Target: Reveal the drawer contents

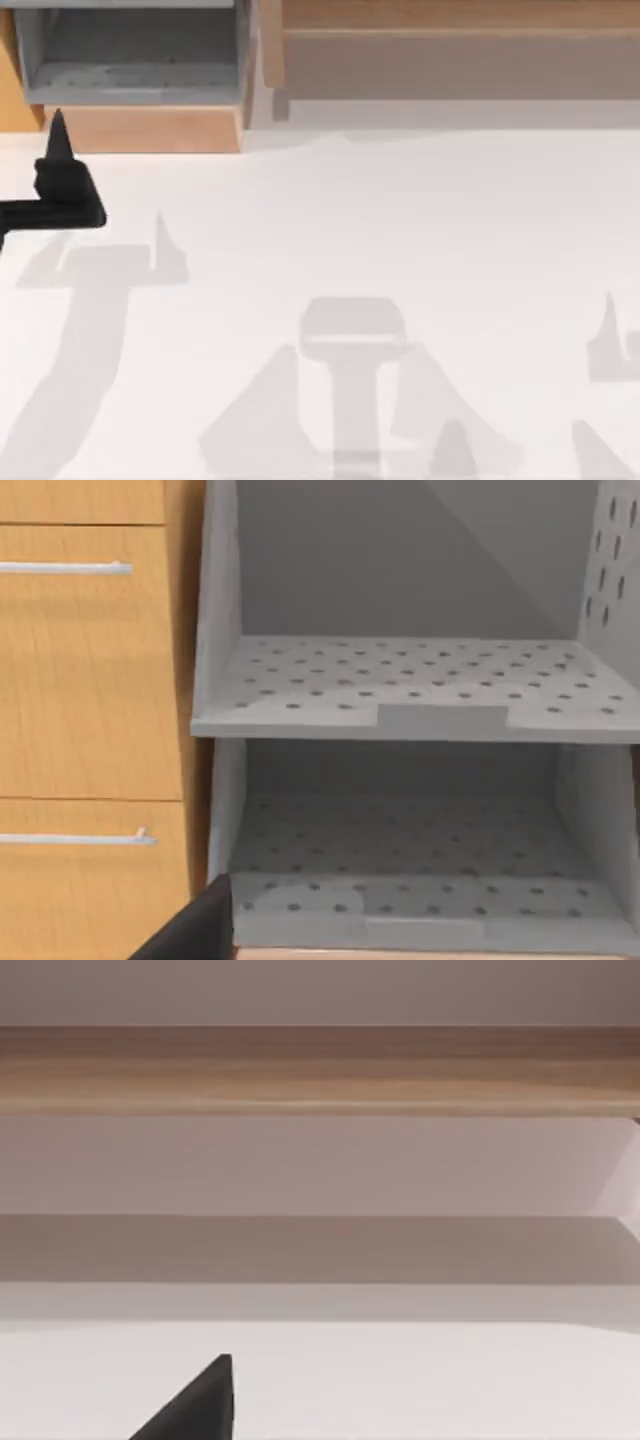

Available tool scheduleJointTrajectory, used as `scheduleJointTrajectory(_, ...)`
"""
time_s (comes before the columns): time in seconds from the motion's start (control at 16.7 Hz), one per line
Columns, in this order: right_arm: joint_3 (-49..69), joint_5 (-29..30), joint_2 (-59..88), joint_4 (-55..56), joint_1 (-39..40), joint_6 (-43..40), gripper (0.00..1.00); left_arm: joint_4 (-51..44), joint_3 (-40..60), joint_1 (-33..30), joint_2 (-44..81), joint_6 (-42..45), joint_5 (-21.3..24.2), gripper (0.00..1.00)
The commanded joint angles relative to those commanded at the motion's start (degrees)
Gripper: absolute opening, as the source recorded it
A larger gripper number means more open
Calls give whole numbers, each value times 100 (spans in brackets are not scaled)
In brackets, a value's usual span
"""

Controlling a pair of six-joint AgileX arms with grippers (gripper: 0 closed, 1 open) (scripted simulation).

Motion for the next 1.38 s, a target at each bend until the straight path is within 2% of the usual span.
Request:
scheduleJointTrajectory(0.24,0,0,0,0,0,0,100,1014,571,-645,1695,24,-608,100)
scheduleJointTrajectory(0.42,0,0,0,0,0,0,100,1501,850,-942,2462,40,-901,100)
scheduleJointTrajectory(0.84,0,0,0,0,0,0,100,1639,914,-1001,2668,50,-976,100)
scheduleJointTrajectory(1.08,0,0,0,0,0,0,100,1861,1269,-416,3202,660,-569,100)
scheduleJointTrajectory(1.26,0,0,0,0,0,0,100,2175,1789,513,4013,1736,95,100)
scheduleJointTrajectory(1.38,0,0,0,0,0,0,100,2418,2202,1231,4673,2749,659,100)
